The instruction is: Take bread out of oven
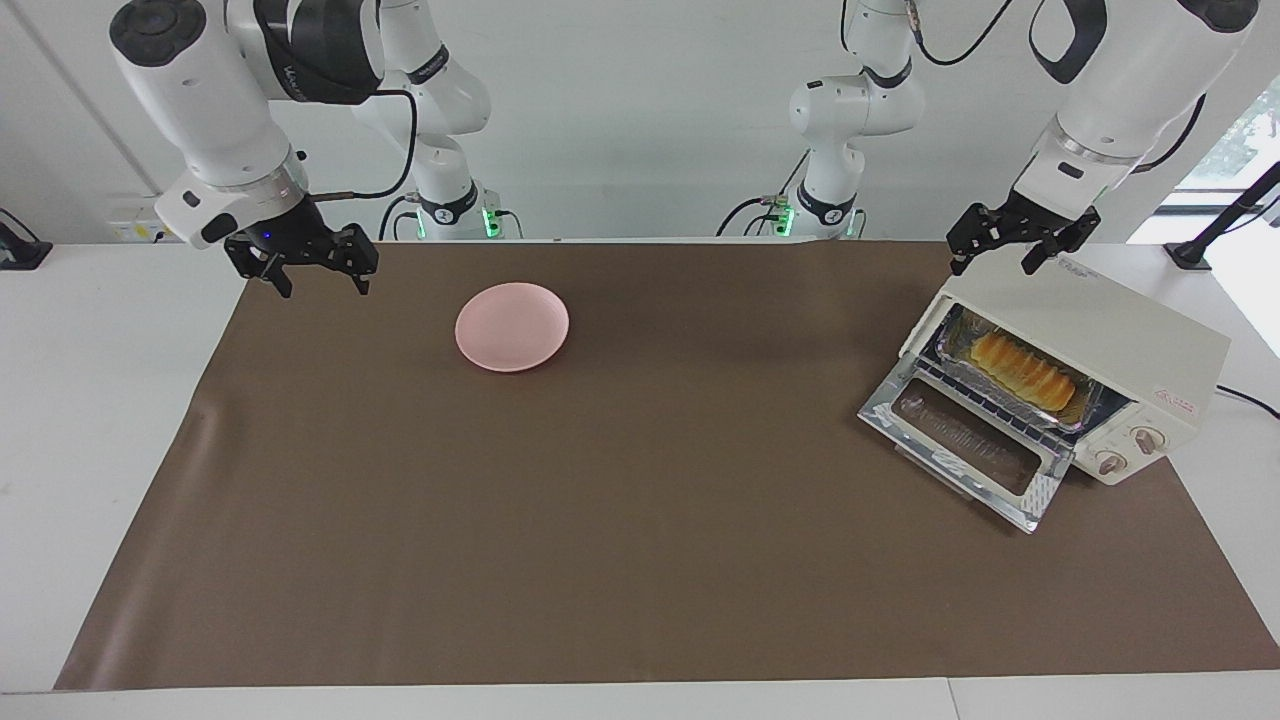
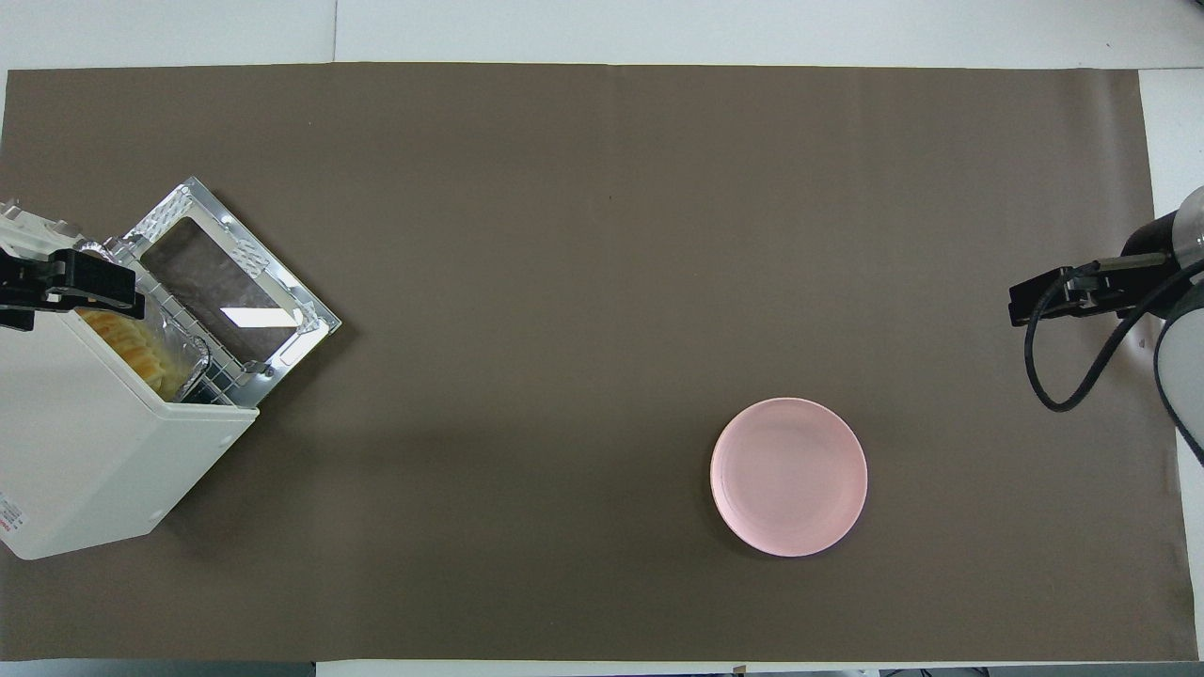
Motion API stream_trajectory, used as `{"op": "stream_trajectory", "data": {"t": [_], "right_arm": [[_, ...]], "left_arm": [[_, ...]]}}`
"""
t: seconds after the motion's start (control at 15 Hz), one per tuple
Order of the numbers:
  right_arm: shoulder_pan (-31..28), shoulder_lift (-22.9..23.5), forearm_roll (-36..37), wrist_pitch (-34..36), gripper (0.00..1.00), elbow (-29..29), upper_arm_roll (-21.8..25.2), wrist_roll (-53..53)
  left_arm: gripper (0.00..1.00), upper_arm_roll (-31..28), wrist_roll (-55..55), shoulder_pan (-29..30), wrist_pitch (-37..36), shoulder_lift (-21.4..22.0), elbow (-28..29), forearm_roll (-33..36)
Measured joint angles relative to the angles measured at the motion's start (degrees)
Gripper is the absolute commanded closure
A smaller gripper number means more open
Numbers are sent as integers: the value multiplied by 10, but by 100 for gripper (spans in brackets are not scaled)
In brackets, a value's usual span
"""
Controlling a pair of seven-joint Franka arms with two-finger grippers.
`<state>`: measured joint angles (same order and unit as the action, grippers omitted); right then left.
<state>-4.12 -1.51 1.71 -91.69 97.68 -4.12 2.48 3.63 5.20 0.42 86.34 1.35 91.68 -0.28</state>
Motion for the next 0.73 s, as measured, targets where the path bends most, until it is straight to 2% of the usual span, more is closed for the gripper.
{"op": "stream_trajectory", "data": {"t": [0.13, 0.47, 0.6, 0.73], "right_arm": [[0, 0, 0, 0, 0, 0, 0, 0], [0, 0, 0, 0, 0, 0, 0, 0], [0, 0, 0, 0, 0, 0, 0, 0], [0, 0, 0, 0, 0, 0, 0, 0]], "left_arm": [[0, 0, 35, 0, -19, -25, -30, 0], [0, 2, 196, -4, -26, -133, -105, 23], [0, 2, 266, -15, -20, -181, -134, 48], [0, 3, 317, -24, 6, -211, -146, 80]]}}
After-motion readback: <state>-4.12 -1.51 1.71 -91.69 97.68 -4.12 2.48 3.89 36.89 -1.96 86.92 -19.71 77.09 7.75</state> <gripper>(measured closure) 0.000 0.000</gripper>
